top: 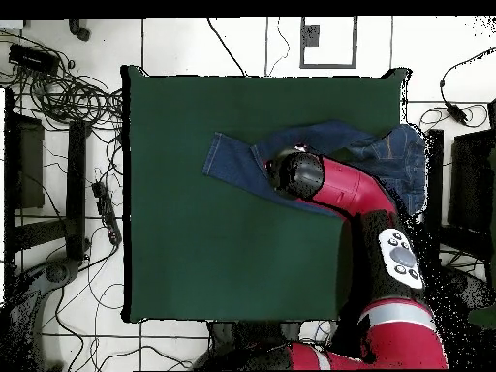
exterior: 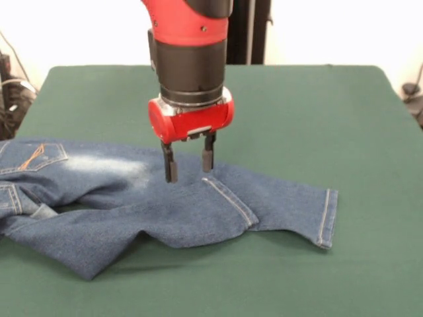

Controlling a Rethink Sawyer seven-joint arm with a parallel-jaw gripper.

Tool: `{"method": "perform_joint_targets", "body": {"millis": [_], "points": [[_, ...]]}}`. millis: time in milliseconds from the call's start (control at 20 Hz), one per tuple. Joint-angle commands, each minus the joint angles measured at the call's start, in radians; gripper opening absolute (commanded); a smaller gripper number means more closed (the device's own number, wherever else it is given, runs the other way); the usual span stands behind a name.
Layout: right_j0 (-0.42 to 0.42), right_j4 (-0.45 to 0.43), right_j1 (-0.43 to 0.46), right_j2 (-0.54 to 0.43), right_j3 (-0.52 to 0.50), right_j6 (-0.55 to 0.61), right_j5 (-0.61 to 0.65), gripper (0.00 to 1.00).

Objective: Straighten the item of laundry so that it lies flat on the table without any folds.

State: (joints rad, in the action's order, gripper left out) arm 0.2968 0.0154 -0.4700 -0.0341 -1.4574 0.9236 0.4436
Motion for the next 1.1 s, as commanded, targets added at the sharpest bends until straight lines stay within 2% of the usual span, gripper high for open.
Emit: {"method": "perform_joint_targets", "body": {"millis": [50,150,300,700,1100], "points": [[0.022,-0.014,0.104,-0.134,-0.081,0.158,-0.072,1.00],[0.062,-0.033,0.120,-0.196,-0.096,0.107,-0.109,1.00],[0.084,-0.052,0.129,-0.229,-0.104,0.099,-0.141,1.00],[0.124,-0.108,0.146,-0.280,-0.107,0.101,-0.210,1.00],[0.125,-0.154,0.194,-0.288,-0.065,0.097,-0.207,1.00]]}}
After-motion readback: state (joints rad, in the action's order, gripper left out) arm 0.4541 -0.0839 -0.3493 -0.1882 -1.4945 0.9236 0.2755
